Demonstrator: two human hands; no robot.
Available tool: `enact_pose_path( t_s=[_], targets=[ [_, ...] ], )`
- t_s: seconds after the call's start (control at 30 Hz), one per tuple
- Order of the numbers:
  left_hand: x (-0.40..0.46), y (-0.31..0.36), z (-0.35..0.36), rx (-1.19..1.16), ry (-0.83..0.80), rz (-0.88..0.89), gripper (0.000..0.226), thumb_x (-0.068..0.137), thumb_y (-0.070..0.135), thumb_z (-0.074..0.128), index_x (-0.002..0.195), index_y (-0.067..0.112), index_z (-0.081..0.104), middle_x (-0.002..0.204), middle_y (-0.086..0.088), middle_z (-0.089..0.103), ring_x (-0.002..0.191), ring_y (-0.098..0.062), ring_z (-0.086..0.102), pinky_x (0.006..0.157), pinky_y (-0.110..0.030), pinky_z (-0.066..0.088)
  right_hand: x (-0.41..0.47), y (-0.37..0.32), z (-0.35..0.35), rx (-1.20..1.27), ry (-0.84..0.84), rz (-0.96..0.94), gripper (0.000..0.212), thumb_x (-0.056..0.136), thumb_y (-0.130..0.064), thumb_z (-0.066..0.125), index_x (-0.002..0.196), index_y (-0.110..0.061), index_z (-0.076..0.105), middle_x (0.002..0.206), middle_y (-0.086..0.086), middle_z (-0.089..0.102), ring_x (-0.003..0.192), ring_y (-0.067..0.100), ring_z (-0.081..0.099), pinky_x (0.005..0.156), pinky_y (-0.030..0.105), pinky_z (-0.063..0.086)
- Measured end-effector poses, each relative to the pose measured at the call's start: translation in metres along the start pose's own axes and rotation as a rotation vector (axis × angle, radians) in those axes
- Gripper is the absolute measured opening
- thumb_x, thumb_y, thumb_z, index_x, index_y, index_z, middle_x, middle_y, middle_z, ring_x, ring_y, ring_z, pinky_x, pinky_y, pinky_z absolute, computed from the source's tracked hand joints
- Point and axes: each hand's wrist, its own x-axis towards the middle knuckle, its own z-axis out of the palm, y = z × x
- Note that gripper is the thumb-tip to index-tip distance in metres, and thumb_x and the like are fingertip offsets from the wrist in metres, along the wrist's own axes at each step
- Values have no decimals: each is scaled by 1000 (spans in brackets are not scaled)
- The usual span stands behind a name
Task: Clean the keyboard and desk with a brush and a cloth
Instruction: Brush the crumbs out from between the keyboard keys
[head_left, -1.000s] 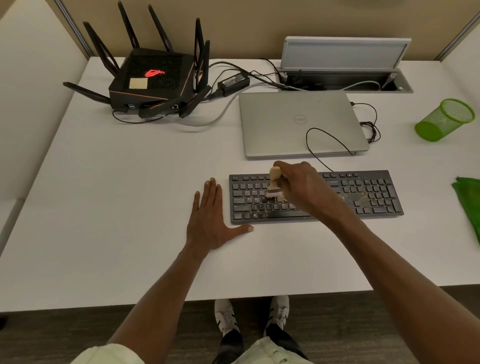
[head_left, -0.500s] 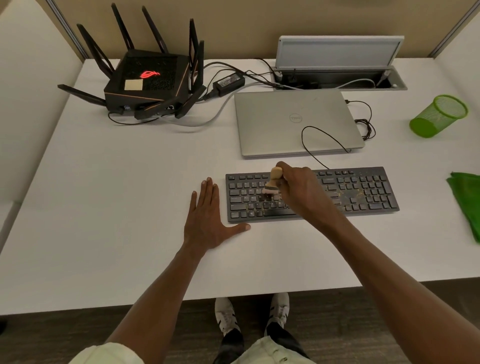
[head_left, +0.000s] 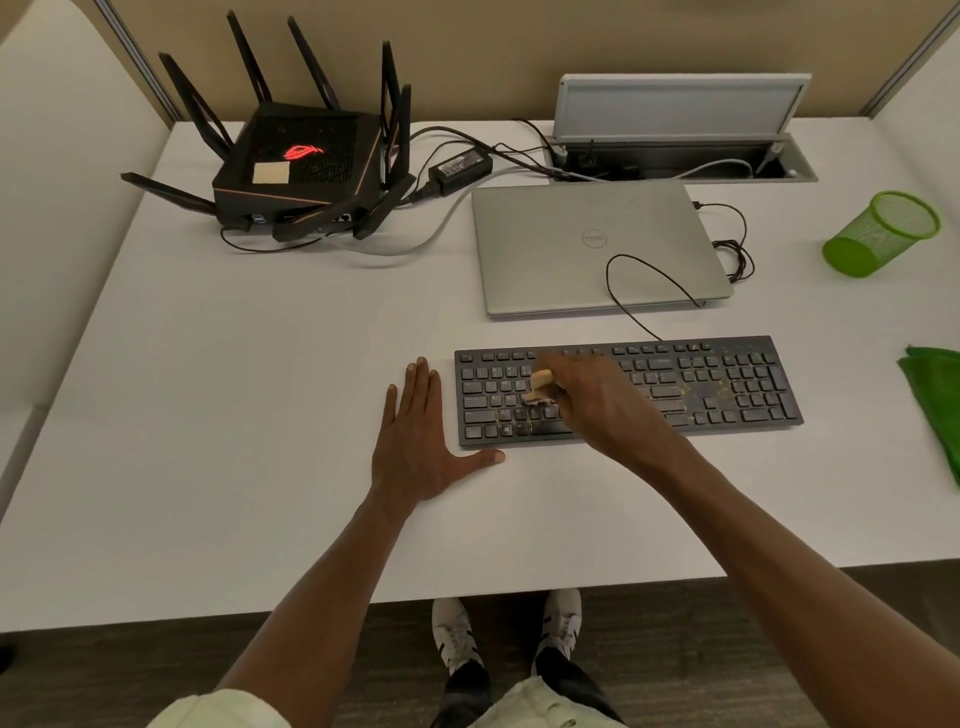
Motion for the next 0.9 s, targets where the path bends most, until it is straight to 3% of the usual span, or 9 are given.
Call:
enact_pose_path(
  t_s=[0.2, 0.37, 0.43, 0.5, 0.7, 0.9],
  targets=[
    [0, 0, 1, 9, 4, 7, 145, 63, 107, 25, 162, 4, 0, 169, -10, -16, 156, -20, -18, 127, -42, -9, 12, -13, -5, 58, 82, -17, 8, 92, -4, 60, 95, -11, 59, 68, -6, 58, 55, 9, 50, 54, 13, 30],
    [0, 0, 2, -10, 12, 6, 145, 63, 107, 27, 162, 3, 2, 169, -10, -14, 157, -20, -16, 127, -42, -9, 2, -4, 3, 8, -8, -9, 15, 89, 1, 62, 99, -9, 63, 78, 4, 68, 63, 11, 55, 56, 13, 37],
    [0, -1, 2, -9, 13, 9, 146, 63, 107, 26, 162, 3, 2, 169, -10, -14, 157, -20, -16, 127, -43, -7, -1, 3, -2, -24, -7, 17, 18, 88, 1, 63, 101, -10, 62, 81, 6, 69, 67, 18, 63, 58, 24, 49],
    [0, -1, 3, -13, 13, 11, 146, 62, 108, 25, 162, 3, 3, 170, -10, -14, 157, -20, -16, 128, -44, -6, 0, 3, -6, -30, 41, 21, 16, 90, -1, 61, 102, -10, 61, 78, 5, 68, 65, 20, 62, 56, 28, 50],
    [0, 0, 2, 1, 4, 1, 147, 62, 108, 25, 162, 3, 2, 170, -11, -13, 157, -20, -16, 128, -45, -5, 6, -7, 2, 100, 26, 11, 11, 93, -3, 58, 95, -13, 62, 76, -12, 58, 60, -7, 49, 56, 7, 35],
    [0, 0, 1, 15, 3, 2, 146, 63, 108, 27, 162, 4, 1, 170, -10, -14, 156, -19, -17, 128, -44, -6, -5, 10, -12, -15, 51, 64, 13, 91, 0, 60, 99, -10, 60, 74, 2, 66, 60, 14, 57, 53, 11, 32]
  ],
)
